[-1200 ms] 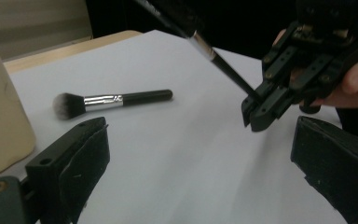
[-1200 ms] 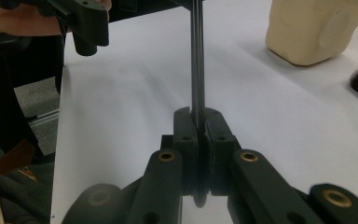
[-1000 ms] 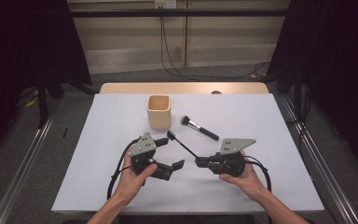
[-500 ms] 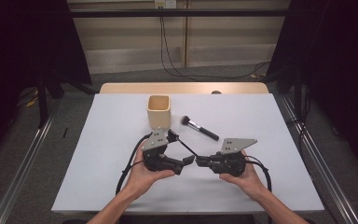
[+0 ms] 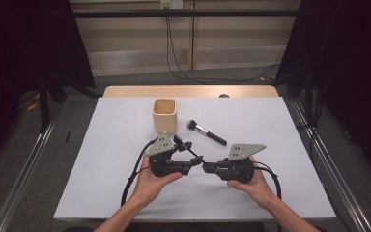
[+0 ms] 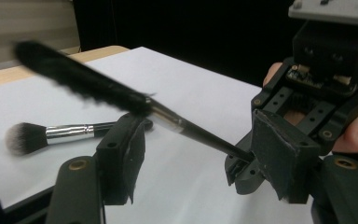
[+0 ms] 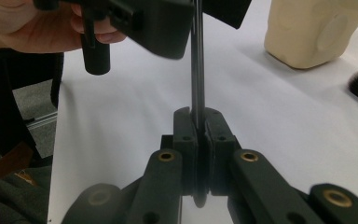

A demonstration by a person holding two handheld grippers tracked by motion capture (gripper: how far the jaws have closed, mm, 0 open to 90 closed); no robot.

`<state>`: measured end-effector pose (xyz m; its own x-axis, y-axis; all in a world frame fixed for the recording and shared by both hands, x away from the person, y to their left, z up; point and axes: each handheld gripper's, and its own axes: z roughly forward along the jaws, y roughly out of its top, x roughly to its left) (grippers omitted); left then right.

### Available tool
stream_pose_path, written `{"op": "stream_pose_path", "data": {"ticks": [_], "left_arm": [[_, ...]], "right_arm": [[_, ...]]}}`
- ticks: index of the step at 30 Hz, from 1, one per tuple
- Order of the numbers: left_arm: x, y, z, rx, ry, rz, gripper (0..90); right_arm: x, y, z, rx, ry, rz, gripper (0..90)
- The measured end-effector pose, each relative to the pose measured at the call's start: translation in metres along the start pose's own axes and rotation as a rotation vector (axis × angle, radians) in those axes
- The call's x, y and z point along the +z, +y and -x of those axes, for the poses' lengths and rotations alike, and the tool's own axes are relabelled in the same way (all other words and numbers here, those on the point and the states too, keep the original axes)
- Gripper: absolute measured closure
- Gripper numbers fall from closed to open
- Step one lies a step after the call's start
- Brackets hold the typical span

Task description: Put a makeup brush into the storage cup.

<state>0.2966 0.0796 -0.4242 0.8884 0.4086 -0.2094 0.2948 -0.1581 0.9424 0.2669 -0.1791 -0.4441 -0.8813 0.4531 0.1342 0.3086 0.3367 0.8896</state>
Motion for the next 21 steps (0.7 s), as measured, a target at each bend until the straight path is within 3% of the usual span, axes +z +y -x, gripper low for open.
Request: {"op": "stream_pose_path", "data": {"ticks": [4,7,11,15,21], "left_arm": [[-0.0035,-0.0003,-0.0046,-0.047,-0.013,0.015,47.2],[-0.0048,0.0006,-0.0047,-0.054,-0.026,0.029,53.8],[-0.0049,0.0012,-0.0037,-0.042,-0.018,0.04,55.7],[-0.0061,0.0013,-0.0048,-0.041,-0.01,0.051,65.6],[-0.0071,0.0016,-0.0059,-0.067,-0.022,0.073,71.7]], "right_arm": [[0.0003,-0.001,0.0011,0.005,-0.007,0.002,85.7],[0.0004,-0.0011,0.0008,0.004,-0.006,0.002,85.7],[0.0013,-0.0016,0.0005,0.004,-0.004,-0.001,85.7],[0.0013,-0.0022,0.0003,0.013,-0.001,0.008,85.7],[0.0037,-0.0037,-0.0009,0.011,0.004,-0.001,85.6]]}}
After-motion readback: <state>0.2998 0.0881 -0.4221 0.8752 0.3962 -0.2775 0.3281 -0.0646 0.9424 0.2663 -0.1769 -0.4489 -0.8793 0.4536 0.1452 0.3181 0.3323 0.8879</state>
